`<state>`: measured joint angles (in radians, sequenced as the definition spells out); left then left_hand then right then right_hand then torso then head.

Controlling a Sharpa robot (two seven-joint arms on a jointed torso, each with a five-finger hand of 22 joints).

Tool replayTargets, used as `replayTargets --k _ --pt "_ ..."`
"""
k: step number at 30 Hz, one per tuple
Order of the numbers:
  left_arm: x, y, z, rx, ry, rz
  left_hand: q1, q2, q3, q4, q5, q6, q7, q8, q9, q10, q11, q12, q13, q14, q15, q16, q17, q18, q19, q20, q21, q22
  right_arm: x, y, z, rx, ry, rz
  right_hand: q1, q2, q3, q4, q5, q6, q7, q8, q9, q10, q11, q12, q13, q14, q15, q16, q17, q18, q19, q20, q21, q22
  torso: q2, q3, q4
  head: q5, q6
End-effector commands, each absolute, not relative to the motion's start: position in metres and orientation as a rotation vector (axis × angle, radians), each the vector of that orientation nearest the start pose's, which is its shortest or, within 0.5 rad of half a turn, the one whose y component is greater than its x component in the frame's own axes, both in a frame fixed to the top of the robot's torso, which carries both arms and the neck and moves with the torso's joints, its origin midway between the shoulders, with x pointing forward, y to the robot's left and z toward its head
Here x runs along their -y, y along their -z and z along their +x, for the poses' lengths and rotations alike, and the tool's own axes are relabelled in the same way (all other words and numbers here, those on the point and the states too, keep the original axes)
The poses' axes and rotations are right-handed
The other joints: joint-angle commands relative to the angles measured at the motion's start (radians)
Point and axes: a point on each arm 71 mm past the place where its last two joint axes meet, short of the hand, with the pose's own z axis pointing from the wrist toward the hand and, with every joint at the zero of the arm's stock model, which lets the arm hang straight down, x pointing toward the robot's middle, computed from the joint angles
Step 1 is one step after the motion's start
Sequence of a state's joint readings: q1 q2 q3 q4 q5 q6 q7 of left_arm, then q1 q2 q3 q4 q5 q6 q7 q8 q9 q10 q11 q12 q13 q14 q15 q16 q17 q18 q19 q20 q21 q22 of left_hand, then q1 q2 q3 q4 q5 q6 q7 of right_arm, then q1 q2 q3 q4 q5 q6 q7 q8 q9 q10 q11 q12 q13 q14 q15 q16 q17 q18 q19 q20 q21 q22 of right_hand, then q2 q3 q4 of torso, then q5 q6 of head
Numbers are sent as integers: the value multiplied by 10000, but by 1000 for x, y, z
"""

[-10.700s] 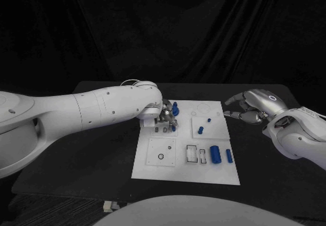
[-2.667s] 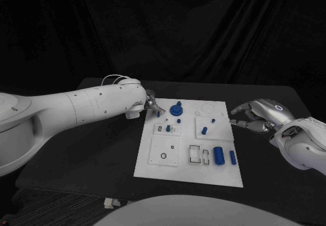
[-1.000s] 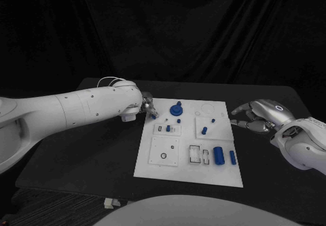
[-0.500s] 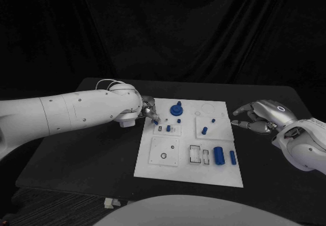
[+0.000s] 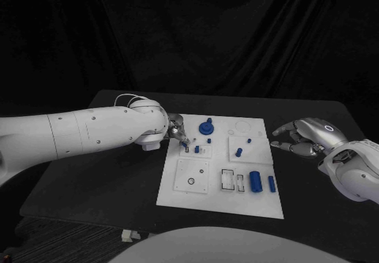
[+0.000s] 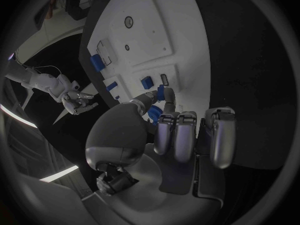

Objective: Assemble the parts on the task board

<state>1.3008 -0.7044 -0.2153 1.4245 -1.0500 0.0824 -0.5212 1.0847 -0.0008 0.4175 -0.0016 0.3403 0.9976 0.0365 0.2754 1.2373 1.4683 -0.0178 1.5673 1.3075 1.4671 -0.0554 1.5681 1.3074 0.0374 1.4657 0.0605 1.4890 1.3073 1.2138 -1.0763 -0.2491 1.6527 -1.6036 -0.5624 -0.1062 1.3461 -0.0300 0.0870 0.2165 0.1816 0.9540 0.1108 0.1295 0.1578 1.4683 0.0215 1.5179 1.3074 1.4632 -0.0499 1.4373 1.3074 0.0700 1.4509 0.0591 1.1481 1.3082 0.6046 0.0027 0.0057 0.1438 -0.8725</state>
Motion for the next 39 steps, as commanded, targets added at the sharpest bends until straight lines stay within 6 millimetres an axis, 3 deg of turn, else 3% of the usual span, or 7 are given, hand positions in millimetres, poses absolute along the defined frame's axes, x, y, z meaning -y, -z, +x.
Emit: replayTargets --k 1,39 --pt "-182 243 487 -23345 3518 -1166 -109 4 90 -3 28 28 -15 -62 -17 1025 -60 35 2633 1037 -56 27 2634 -122 280 -62 32 2300 278 224 425 -15917 -4813 -2088 18 52 33 16 60 66 -27 -35 -9 623 -1 -64 2053 740 21 -68 1222 104 -55 14 -33 1560 -2 1 4 -3 -2" --pt "-181 262 481 -23516 3648 -1354 -137 -7 138 -3 0 43 -13 -84 -35 1025 -62 35 2633 1037 -62 27 2634 -119 273 -68 23 2296 278 226 423 -15926 -4829 -2074 16 36 18 24 57 76 -27 -45 -12 625 -1 -67 2050 738 20 -76 1216 104 -56 12 -39 1558 -5 7 -2 7 -2"
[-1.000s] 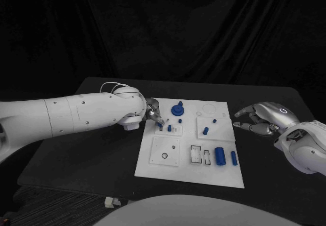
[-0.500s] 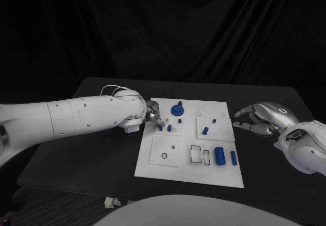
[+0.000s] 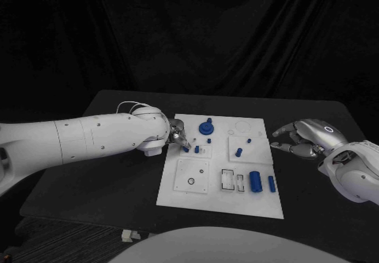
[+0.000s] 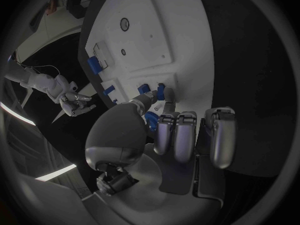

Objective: Assemble the parts on the task board

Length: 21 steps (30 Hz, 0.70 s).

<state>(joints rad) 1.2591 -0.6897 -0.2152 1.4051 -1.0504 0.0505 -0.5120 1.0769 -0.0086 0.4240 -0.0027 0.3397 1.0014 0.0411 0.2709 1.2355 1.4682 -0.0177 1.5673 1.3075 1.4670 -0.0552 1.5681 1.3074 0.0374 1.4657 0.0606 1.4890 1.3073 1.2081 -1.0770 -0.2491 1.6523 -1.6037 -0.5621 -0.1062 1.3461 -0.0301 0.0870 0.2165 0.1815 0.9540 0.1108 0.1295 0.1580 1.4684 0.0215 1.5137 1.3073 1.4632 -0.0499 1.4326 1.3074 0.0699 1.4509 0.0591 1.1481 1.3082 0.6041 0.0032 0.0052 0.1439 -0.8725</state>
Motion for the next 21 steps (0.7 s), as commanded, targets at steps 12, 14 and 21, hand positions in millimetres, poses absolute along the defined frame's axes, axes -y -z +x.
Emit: replayTargets --k 12,14,21 --pt "-181 264 479 -23630 3595 -1321 -59 84 103 7 -7 5 -60 -51 -23 1026 -64 35 2633 1038 -64 27 2634 -111 248 -71 -4 2285 279 227 423 -15959 -4824 -2066 17 37 18 24 58 76 -27 -45 -13 625 -1 -25 2051 738 20 -29 1216 105 -56 12 -39 1558 6 -3 0 16 -2" --pt "-181 264 479 -23646 3600 -1307 -83 82 113 22 -37 0 -51 -63 -30 1026 -60 35 2633 1038 -63 27 2634 -111 245 -72 -7 2284 279 227 423 -15966 -4823 -2067 17 37 18 24 58 76 -27 -45 -13 625 -1 -25 2051 738 20 -29 1216 105 -56 12 -39 1558 6 -3 4 27 -2" --pt "-180 265 479 -23714 3625 -1242 -710 29 -479 659 -1799 82 46 -453 -391 1026 28 35 2633 1038 12 27 2634 -107 228 -16 -38 2276 278 228 423 -15974 -4832 -2072 17 37 18 24 58 76 -27 -45 -13 625 -1 -25 2051 738 20 -29 1216 105 -56 12 -39 1558 11 -3 1 42 -2"
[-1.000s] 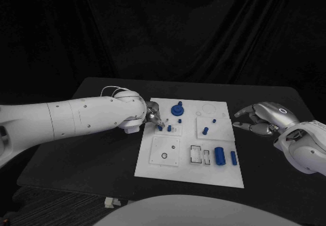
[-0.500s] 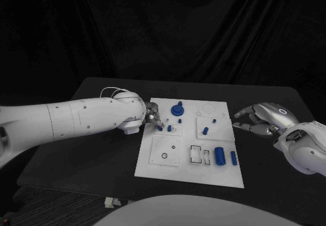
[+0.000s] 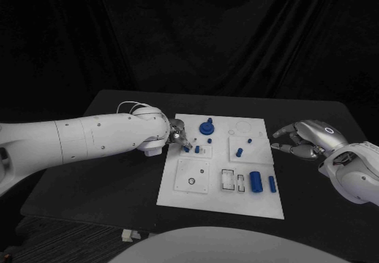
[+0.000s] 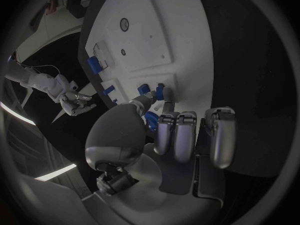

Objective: Assemble the parts on the task board

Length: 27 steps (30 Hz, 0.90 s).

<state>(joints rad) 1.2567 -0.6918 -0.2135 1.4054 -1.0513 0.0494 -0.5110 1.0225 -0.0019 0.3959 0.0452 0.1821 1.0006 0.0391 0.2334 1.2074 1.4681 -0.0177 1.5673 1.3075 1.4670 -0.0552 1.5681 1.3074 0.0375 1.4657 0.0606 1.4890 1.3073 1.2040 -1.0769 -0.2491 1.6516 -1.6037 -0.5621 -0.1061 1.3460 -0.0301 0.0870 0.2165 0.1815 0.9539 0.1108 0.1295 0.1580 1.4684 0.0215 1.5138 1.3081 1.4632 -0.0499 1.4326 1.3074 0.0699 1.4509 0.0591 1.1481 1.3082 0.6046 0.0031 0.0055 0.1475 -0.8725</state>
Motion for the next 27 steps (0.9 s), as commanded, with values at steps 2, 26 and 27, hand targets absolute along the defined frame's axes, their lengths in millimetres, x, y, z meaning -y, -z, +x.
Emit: replayTargets --k 2,26,27 --pt "-180 266 479 -23758 3591 -1225 -541 -99 -711 602 -645 138 132 -233 -284 1027 79 35 2633 1038 53 27 2634 -103 217 21 -54 2270 278 228 423 -15976 -4831 -2072 17 37 18 24 59 76 -27 -45 -14 625 -1 -26 2044 738 20 -29 1216 105 -56 13 -39 1558 2 -2 -1 -1 -2" --pt "-184 268 478 -24040 3255 -1170 -470 537 -2304 1998 1360 -317 120 550 1205 1027 96 35 2633 1038 85 27 2634 -54 67 68 -220 2210 278 228 422 -16000 -4841 -2080 17 37 18 24 59 76 -27 -45 -14 625 -1 -26 2044 738 20 -29 1216 105 -56 13 -39 1558 3 -2 0 15 -2" --pt "-184 268 478 -24038 3268 -1164 -398 523 -2277 1965 1530 -337 114 553 1214 1027 92 35 2633 1038 81 27 2634 -51 56 67 -231 2206 278 228 422 -16002 -4841 -2080 17 37 18 24 59 76 -27 -45 -14 625 -1 -26 2044 738 20 -29 1216 105 -56 13 -39 1558 2 0 2 21 -2"
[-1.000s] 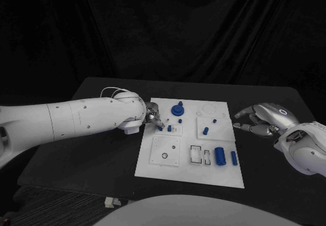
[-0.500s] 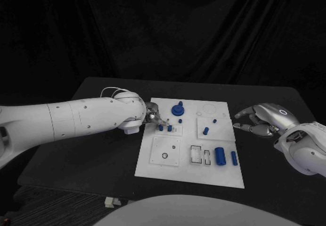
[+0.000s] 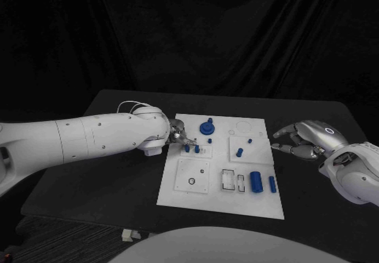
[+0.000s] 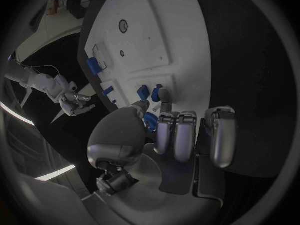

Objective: Assemble the parts on the task board

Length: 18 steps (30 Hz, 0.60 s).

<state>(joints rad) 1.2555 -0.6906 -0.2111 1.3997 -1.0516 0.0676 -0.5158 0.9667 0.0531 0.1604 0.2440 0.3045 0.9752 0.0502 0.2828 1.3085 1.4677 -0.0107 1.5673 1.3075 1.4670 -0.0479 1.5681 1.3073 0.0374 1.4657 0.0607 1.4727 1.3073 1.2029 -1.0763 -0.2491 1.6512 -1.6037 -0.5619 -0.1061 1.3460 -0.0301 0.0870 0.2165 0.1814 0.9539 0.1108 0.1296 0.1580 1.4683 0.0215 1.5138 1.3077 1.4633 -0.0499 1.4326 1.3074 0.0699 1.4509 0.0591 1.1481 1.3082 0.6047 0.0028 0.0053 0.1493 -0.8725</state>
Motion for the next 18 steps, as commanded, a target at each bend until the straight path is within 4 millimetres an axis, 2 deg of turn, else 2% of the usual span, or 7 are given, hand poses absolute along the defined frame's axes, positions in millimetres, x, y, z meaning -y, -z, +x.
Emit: replayTargets --k 1,2,4,18 --pt "-183 268 478 -24037 3278 -1159 204 -34 94 -40 397 -94 1 64 207 1031 19 35 2633 1038 7 27 2635 -52 62 65 -62 2209 278 228 422 -16004 -4842 -2081 31 39 9 34 71 95 -29 -64 -19 612 -4 -55 2019 734 16 -53 1194 110 -64 9 -75 1550 2 3 7 7 -2" --pt "-183 268 478 -24034 3290 -1156 283 -38 140 -71 604 -117 -6 67 211 1031 15 35 2633 1038 3 27 2635 -51 58 60 -66 2207 278 228 422 -16005 -4842 -2081 31 39 9 34 71 95 -29 -64 -19 612 -4 -55 2019 734 16 -53 1194 110 -64 9 -75 1550 2 4 8 6 -2" --pt "-183 268 478 -24029 3304 -1153 329 -54 163 -94 689 -130 -9 69 213 1031 12 35 2633 1038 1 27 2635 -48 47 60 -77 2203 278 228 422 -16007 -4843 -2082 31 39 9 34 71 95 -29 -64 -19 612 -4 -55 2019 734 16 -53 1194 110 -64 9 -75 1550 5 5 9 4 -2" --pt "-184 267 477 -24037 3321 -1153 417 -25 266 -102 978 -94 -27 100 207 1031 -3 35 2633 1038 -9 27 2635 -44 35 51 -90 2198 278 229 423 -16022 -4830 -2087 36 50 14 38 92 98 -30 -68 -20 590 -5 -89 1986 732 16 -63 1184 112 -67 8 -87 1547 -6 2 -2 48 -2"
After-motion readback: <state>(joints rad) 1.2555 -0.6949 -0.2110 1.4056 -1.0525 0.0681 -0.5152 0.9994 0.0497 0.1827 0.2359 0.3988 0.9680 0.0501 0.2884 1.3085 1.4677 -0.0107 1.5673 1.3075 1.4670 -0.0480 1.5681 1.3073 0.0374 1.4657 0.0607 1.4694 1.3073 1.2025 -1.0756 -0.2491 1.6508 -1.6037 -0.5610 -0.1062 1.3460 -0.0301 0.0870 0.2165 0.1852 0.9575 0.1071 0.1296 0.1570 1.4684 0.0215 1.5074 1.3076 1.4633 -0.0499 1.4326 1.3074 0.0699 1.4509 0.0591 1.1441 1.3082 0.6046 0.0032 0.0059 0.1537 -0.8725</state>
